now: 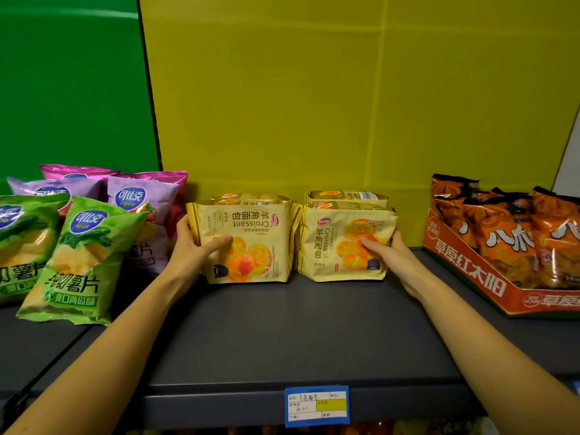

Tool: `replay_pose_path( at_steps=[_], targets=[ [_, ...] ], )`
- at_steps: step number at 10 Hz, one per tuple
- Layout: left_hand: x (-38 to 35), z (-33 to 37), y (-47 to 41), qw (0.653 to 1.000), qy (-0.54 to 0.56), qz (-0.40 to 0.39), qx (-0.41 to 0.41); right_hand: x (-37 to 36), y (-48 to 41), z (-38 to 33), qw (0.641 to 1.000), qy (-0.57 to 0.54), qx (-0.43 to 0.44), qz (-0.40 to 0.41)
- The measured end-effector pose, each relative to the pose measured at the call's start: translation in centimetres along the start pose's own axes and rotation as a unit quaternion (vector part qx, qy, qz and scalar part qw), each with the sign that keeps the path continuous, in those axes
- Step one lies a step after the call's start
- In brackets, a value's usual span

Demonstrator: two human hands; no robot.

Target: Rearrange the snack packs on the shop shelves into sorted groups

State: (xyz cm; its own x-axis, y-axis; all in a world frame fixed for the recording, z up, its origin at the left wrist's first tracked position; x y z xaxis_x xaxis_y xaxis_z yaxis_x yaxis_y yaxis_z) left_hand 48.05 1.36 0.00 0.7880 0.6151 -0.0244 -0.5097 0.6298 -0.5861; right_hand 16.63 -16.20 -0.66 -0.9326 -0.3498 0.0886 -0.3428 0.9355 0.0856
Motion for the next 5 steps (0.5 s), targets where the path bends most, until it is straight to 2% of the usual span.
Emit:
replay_pose_path(
  at_steps=[2,3,4,5],
  targets=[
    [-0.6,1.6,1.0,1.0,0.019,-0.011,-0.022,1.1,1.5,-1.5,0.998,0.016,0.03,0.056],
    [-0.3,2.8,1.3,0.999,-0.012,-0.001,-0.041,1.8,2.2,-1.9,0.995,0.053,0.038,0.08],
    [1.0,4.1,1.2,0.994,-0.092,0.023,-0.055,2.4,4.5,-3.3,0.989,0.088,0.066,0.099],
    [2.5,4.4,1.5,0.991,-0.116,0.053,-0.031,2.8,7.1,-4.4,0.986,0.094,0.095,0.101]
  ],
)
Point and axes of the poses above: each hand's wrist, its own y-axis away from the middle knuckle, its own x-axis out of the back of the hand, z = x × y, the point moved 7 cm from there along -y, towards the middle knuckle, and after that the axes turned 14 degrees about -x, right-handed, at the moved point
